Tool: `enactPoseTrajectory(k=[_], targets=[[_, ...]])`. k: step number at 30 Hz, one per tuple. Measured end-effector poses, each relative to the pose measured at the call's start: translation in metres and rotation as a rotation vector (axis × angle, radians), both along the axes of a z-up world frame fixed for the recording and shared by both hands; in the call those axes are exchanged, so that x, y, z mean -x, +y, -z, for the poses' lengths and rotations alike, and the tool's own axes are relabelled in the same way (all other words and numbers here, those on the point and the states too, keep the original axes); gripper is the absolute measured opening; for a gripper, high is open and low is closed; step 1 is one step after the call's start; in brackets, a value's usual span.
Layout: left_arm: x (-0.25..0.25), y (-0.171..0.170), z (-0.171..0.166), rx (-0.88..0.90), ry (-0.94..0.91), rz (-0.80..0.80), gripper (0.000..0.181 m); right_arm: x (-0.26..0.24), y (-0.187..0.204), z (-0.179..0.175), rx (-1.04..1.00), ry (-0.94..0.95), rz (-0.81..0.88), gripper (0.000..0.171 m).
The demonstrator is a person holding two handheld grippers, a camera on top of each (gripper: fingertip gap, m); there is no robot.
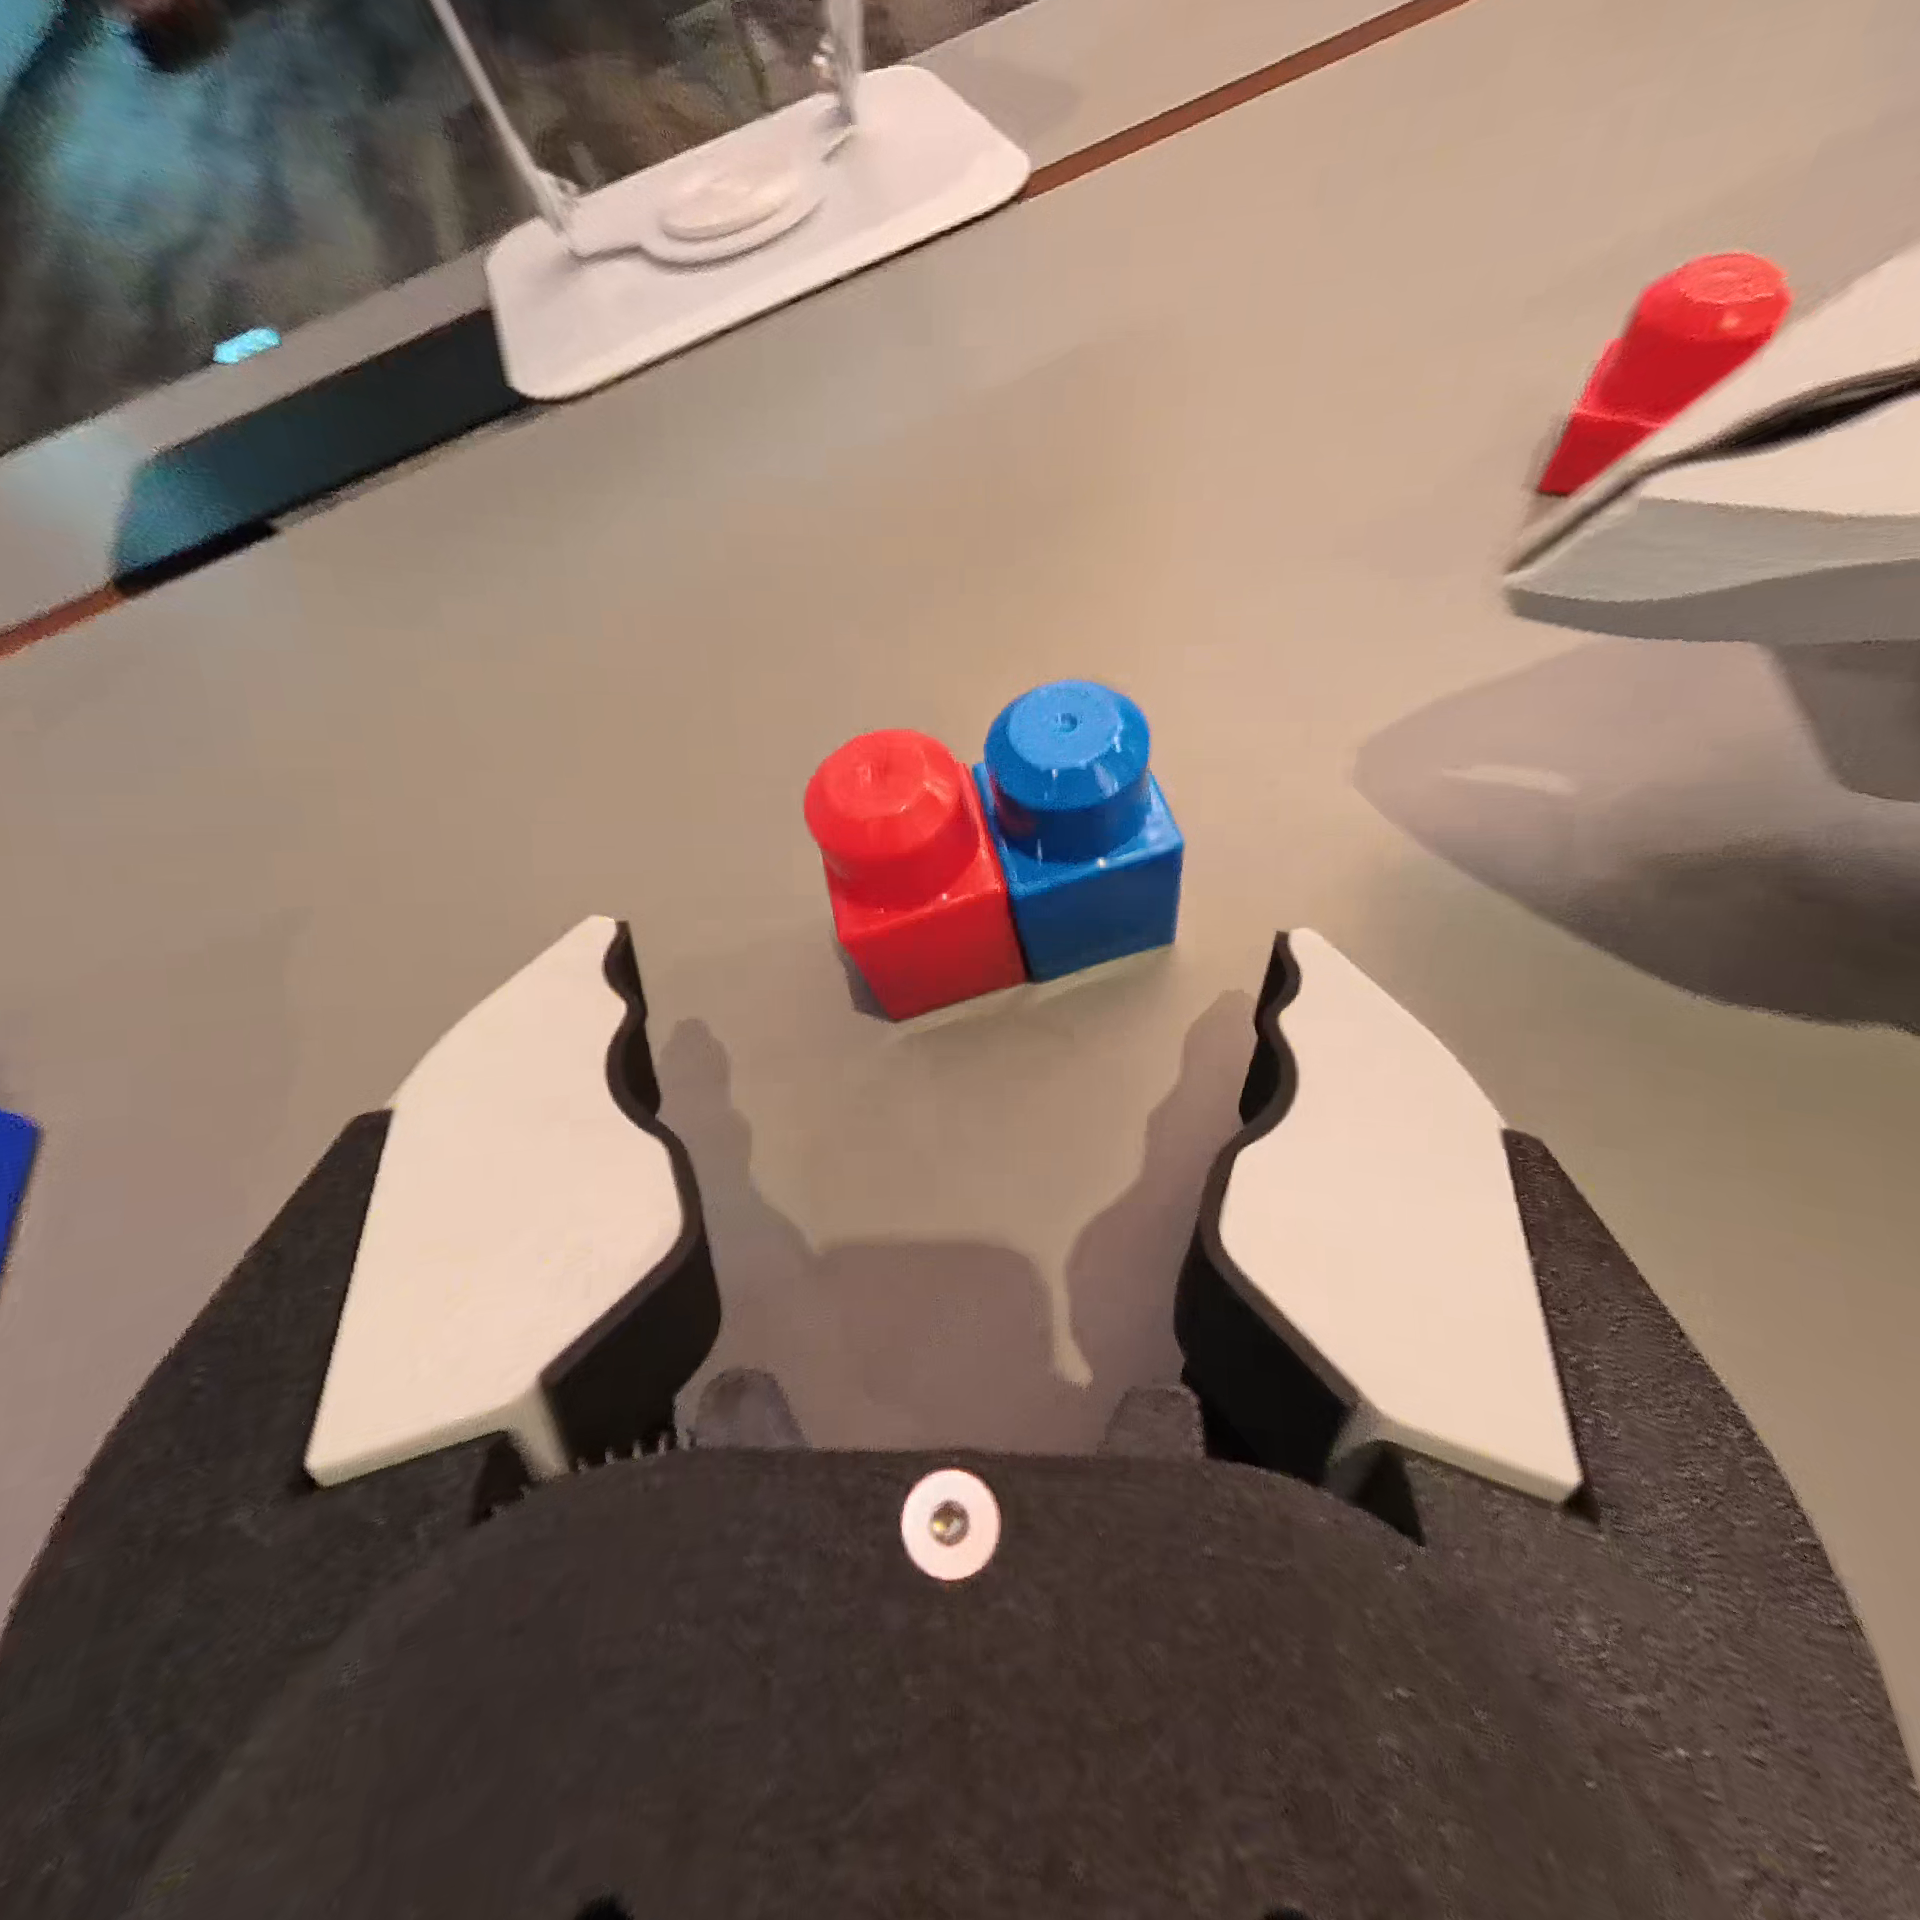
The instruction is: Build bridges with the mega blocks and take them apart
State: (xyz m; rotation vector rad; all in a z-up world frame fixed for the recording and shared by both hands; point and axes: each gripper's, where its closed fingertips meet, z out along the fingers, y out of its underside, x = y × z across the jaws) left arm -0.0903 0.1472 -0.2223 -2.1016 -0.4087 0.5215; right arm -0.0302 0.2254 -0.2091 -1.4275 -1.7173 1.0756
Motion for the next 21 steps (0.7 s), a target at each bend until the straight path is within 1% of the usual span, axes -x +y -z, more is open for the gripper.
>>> enactPoseTrajectory(k=[5,8,12,21], targets=[[0.0,0.015,0.004,-0.007,-0.035,-0.092,0.106,-0.021,0.012,-0.005,0.017,0.038,-0.008,0.0],[-0.001,0.021,0.003,-0.017,-0.044,-0.103,0.103,-0.028,0.015,-0.009,0.019,0.06,-0.017,0.0],[0.002,0.024,0.004,-0.008,-0.032,-0.128,0.101,-0.033,0.018,-0.012,0.007,0.073,-0.023,0.0],[0.006,0.024,0.012,0.023,-0.087,-0.181,0.098,-0.035,0.02,-0.019,0.057,0.099,-0.037,0.0]])
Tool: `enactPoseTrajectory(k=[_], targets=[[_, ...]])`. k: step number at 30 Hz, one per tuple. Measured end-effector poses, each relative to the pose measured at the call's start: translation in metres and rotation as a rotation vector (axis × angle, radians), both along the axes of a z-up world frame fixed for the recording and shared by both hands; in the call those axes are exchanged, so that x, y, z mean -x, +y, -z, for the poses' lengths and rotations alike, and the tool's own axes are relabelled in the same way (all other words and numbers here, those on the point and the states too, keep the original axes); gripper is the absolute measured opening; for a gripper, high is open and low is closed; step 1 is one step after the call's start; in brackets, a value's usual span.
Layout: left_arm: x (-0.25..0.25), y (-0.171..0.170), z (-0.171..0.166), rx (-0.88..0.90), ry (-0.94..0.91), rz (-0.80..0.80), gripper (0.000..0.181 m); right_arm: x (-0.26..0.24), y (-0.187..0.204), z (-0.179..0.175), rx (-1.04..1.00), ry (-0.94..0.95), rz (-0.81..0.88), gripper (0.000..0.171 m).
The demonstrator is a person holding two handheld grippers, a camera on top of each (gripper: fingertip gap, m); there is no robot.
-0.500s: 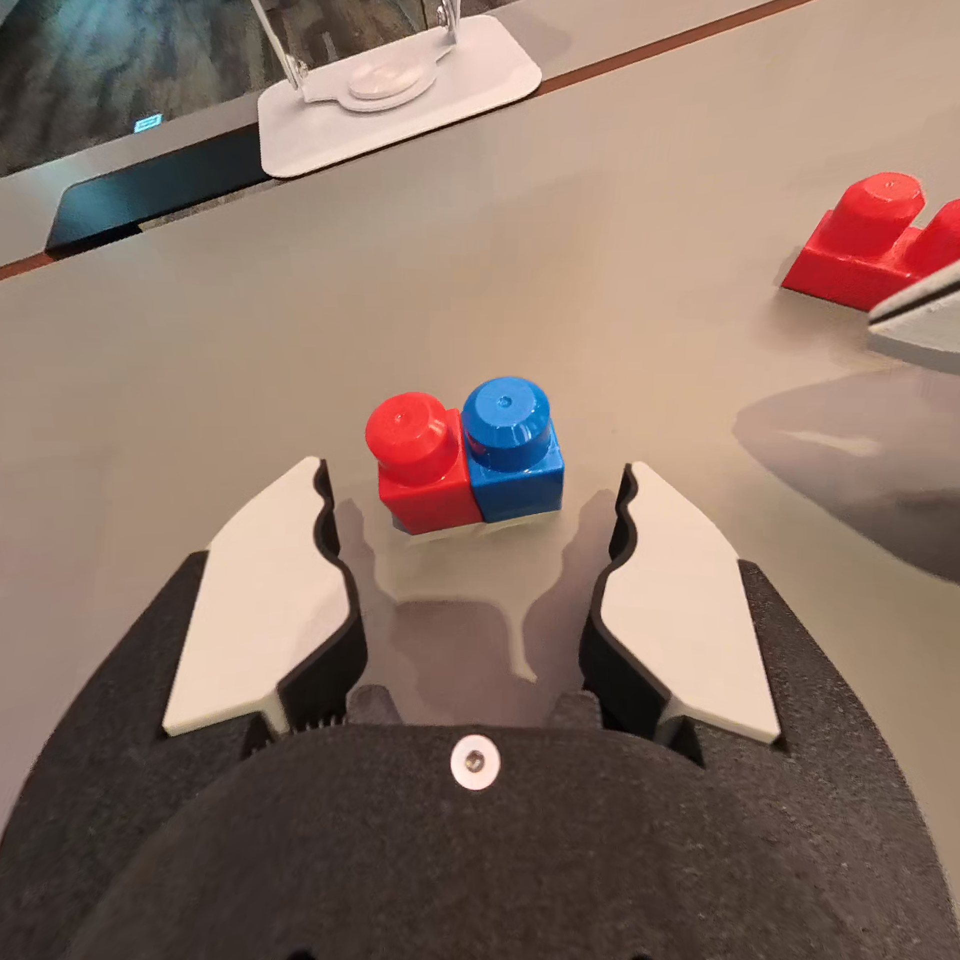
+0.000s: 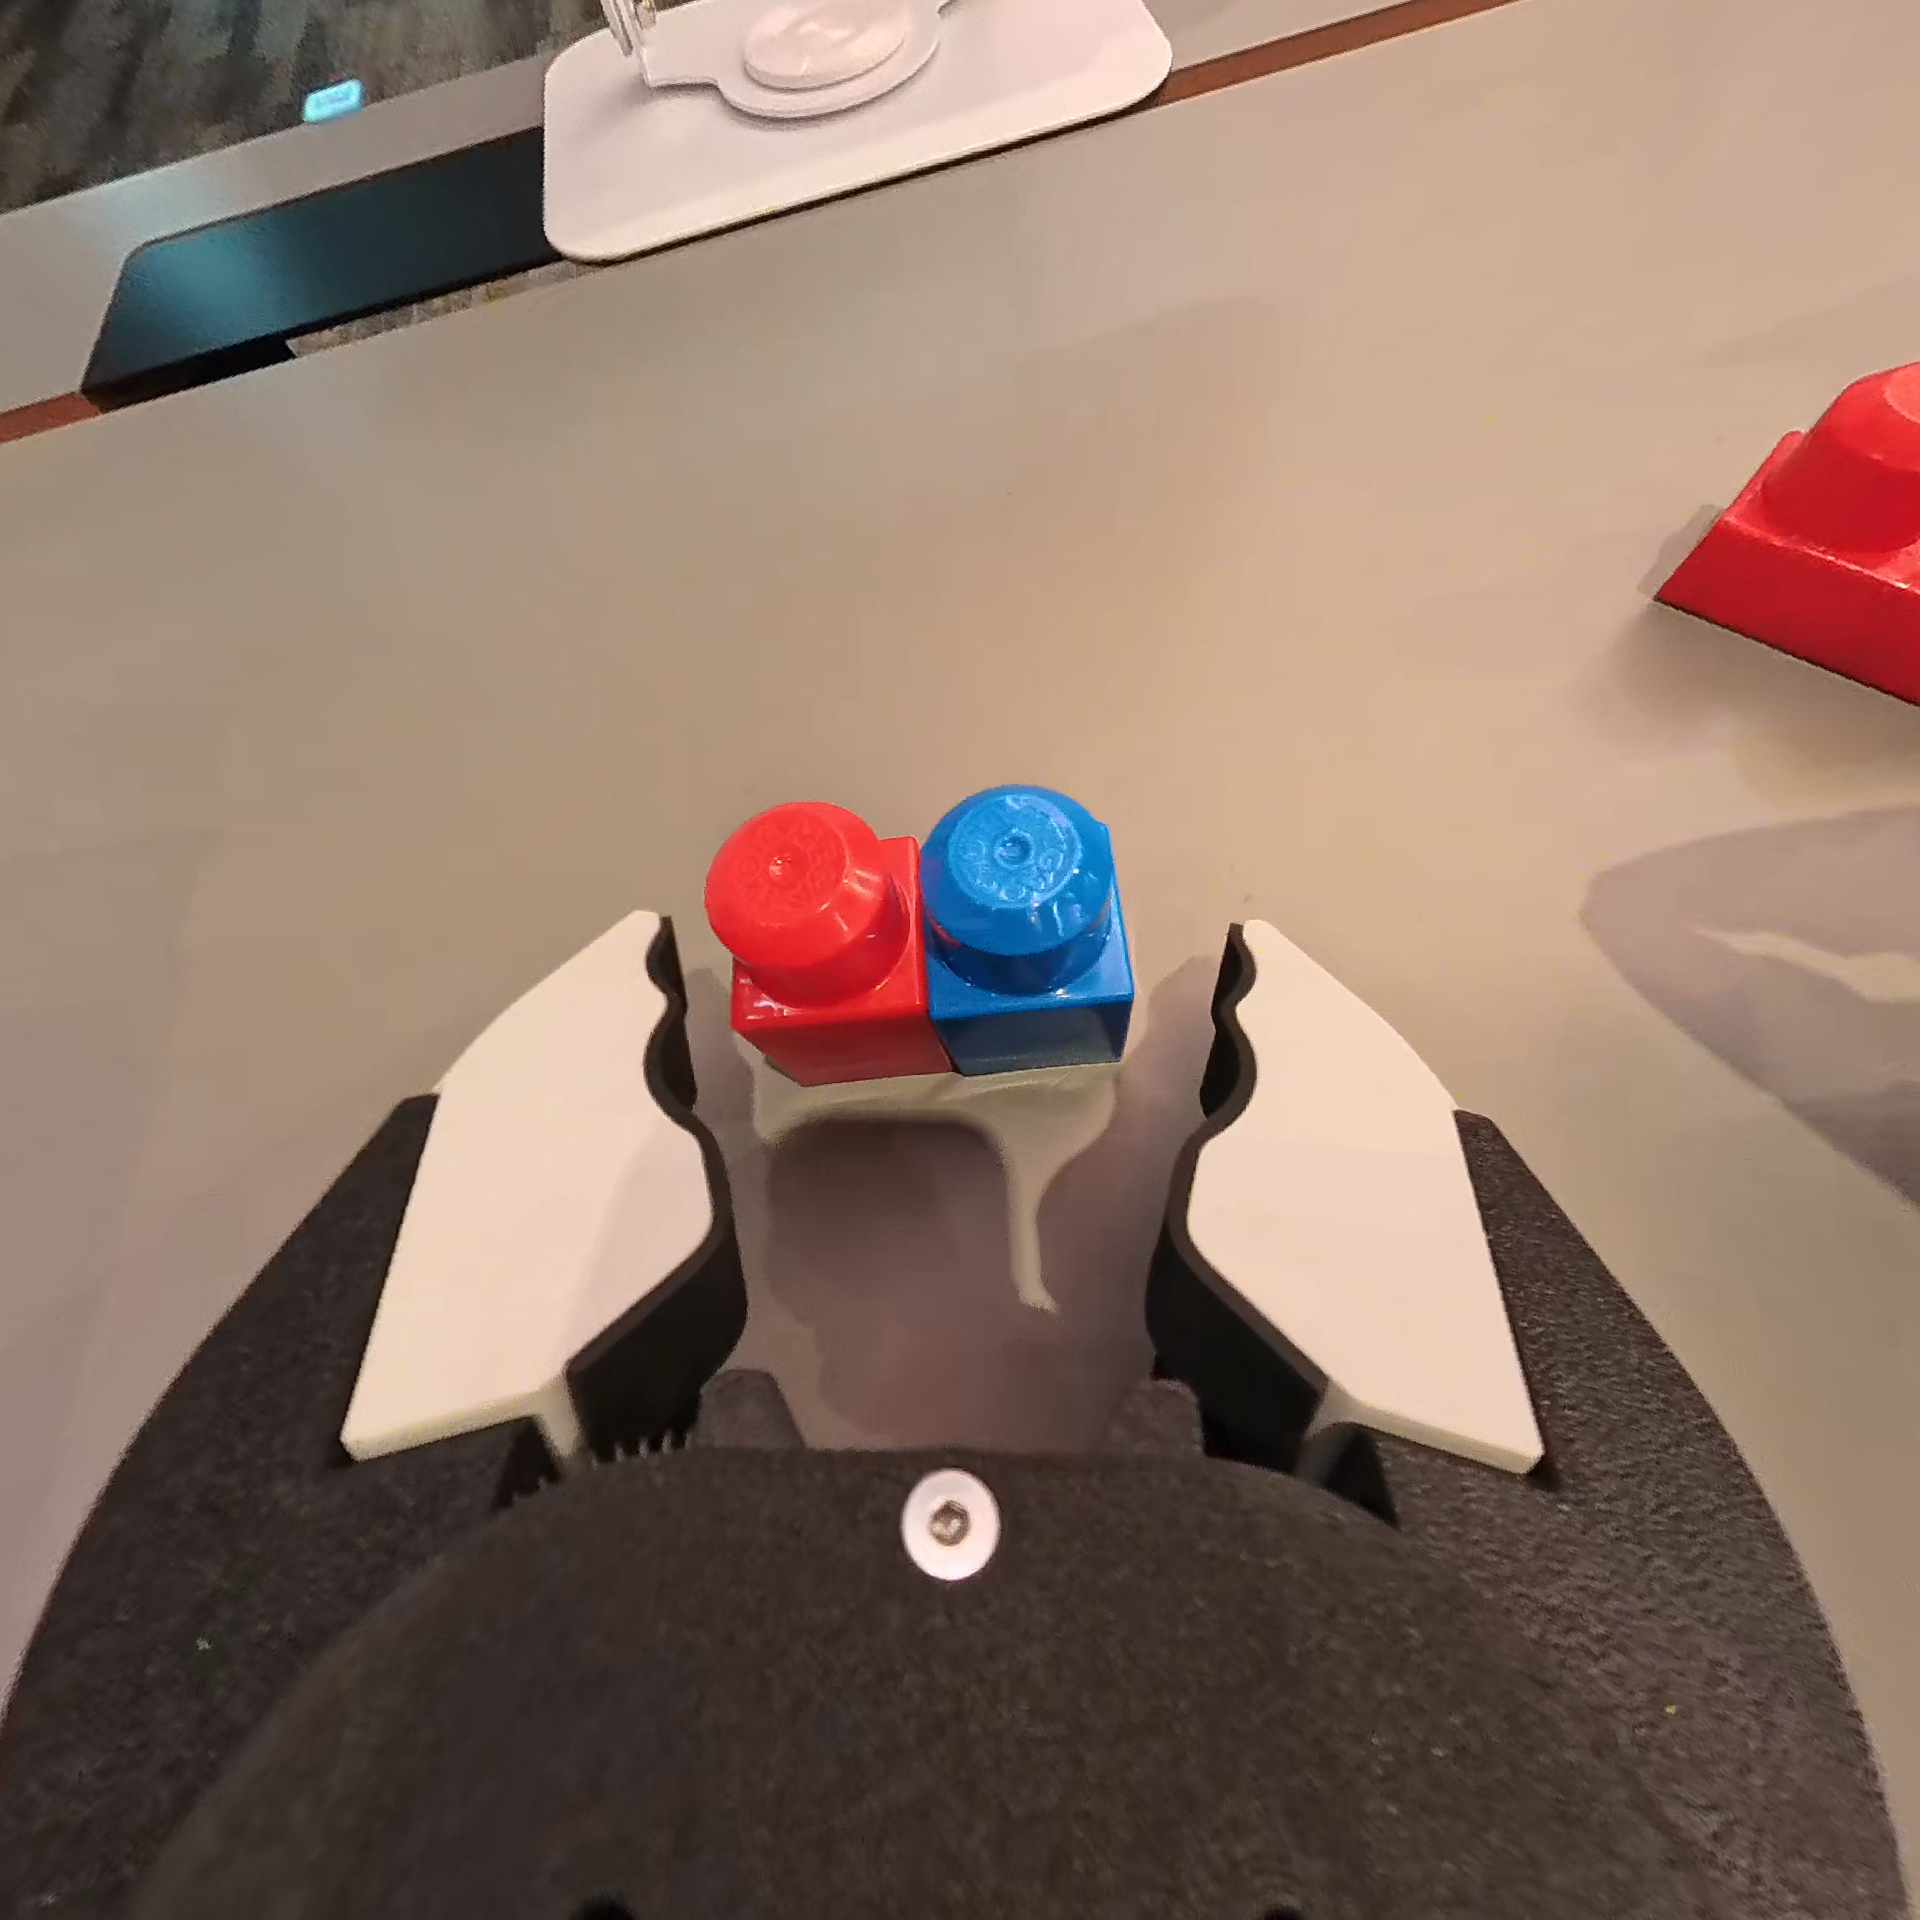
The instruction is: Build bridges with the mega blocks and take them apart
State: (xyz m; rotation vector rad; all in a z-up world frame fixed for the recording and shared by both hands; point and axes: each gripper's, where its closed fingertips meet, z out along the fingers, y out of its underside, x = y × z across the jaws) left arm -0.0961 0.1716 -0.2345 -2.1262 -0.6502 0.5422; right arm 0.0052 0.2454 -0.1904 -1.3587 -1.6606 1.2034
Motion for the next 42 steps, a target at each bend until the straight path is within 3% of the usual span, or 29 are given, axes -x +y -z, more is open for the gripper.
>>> enactPoseTrajectory(k=[10,28,37,42], targets=[[0.002,0.0,0.012,0.019,-0.107,-0.054,0.095,-0.001,0.001,-0.003,0.022,0.009,-0.003,0.0],[0.01,0.001,0.017,0.048,-0.123,-0.101,0.086,-0.001,0.002,-0.003,0.028,0.008,-0.002,0.0],[0.007,0.002,0.016,0.045,-0.123,-0.045,0.083,-0.002,0.0,-0.002,0.024,0.005,-0.008,0.0],[-0.002,0.003,0.016,0.061,-0.116,0.073,0.083,-0.002,-0.004,0.0,0.022,0.0,-0.028,0.0]])
